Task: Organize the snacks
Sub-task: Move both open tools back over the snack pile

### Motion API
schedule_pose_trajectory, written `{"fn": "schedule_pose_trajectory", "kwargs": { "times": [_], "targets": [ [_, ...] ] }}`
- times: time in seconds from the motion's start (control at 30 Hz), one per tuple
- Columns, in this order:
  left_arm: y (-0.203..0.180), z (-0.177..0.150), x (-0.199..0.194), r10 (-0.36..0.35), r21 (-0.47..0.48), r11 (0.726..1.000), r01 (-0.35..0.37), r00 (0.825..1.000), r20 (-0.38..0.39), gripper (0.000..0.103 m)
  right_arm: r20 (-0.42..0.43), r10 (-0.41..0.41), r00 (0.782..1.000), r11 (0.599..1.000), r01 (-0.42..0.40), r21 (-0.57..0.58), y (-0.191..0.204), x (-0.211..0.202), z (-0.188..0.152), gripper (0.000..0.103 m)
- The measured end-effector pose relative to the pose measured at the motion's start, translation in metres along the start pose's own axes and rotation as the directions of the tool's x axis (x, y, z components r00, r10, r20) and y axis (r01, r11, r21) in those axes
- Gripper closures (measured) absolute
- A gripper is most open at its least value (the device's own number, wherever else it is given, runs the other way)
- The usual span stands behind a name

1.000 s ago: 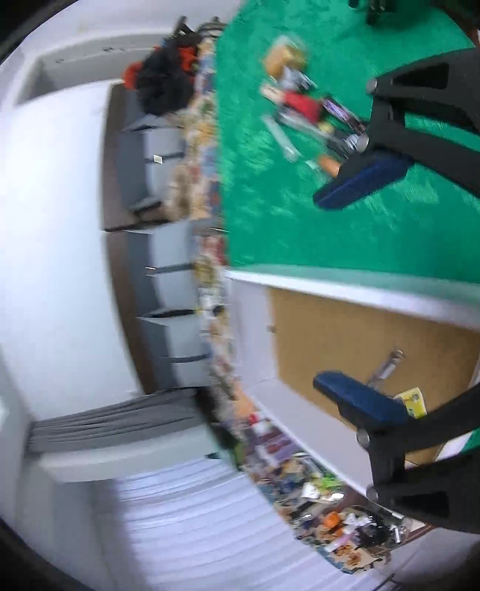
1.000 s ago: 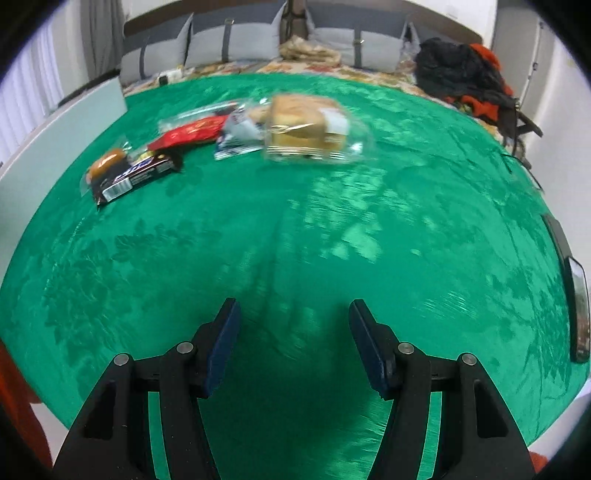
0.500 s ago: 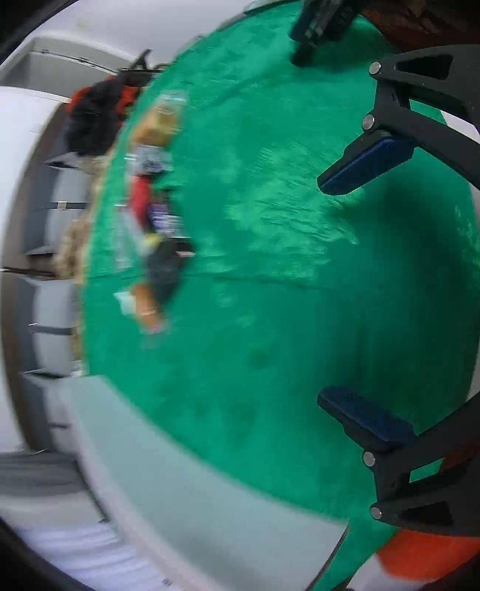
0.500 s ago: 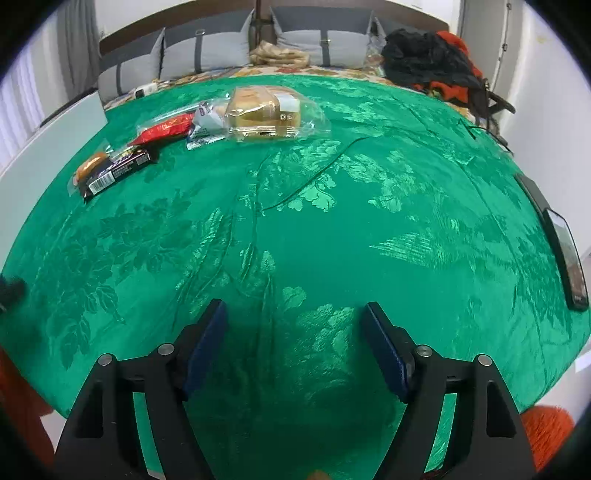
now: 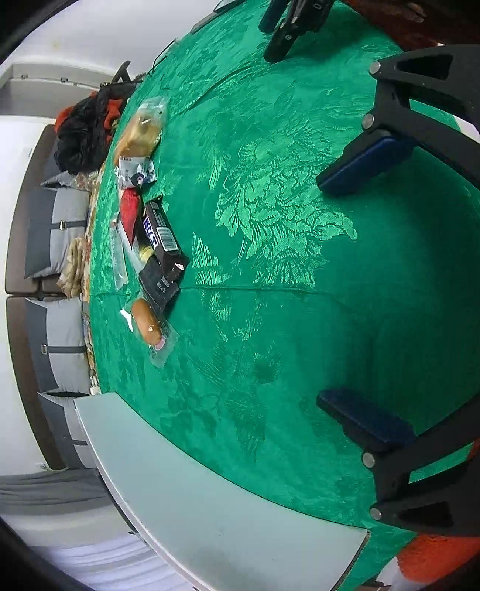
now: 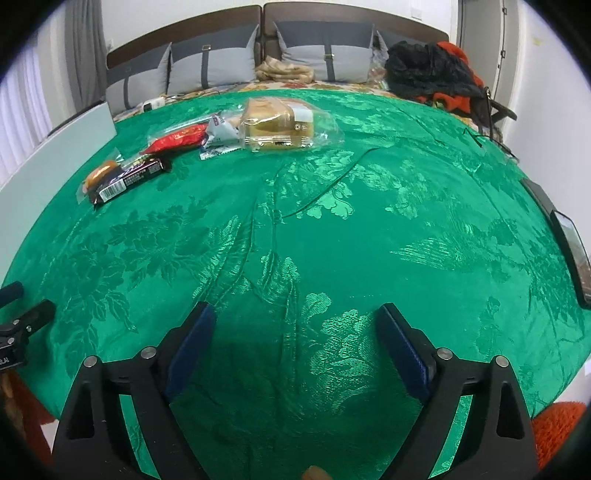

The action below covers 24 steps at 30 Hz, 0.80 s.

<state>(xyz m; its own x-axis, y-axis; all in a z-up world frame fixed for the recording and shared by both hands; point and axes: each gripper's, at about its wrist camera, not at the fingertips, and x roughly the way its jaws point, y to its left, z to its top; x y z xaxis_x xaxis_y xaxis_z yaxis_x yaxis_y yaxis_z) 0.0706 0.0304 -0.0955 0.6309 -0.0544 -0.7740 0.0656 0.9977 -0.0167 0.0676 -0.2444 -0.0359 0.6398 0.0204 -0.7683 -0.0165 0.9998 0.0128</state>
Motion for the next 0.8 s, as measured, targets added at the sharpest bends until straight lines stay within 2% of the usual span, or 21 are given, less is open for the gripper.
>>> {"fn": "schedule_pose_trajectory", "kwargs": {
  "times": [0.27, 0.8],
  "targets": [
    [0.0013, -0.0011, -0.0005, -0.022, 0.029, 0.999, 0.021, 1.000, 0.012, 0.000, 0.044, 0.002, 0.999, 1.000, -0.002, -0.008, 0.0006, -0.0011, -0.0051, 0.011],
    [0.0021, 0.0006, -0.0006, -0.020, 0.036, 0.999, 0.021, 1.000, -0.017, 0.000, -0.007, 0.013, 1.000, 1.000, -0.013, -0.027, 0.0009, 0.0023, 0.0019, 0.011]
  ]
}}
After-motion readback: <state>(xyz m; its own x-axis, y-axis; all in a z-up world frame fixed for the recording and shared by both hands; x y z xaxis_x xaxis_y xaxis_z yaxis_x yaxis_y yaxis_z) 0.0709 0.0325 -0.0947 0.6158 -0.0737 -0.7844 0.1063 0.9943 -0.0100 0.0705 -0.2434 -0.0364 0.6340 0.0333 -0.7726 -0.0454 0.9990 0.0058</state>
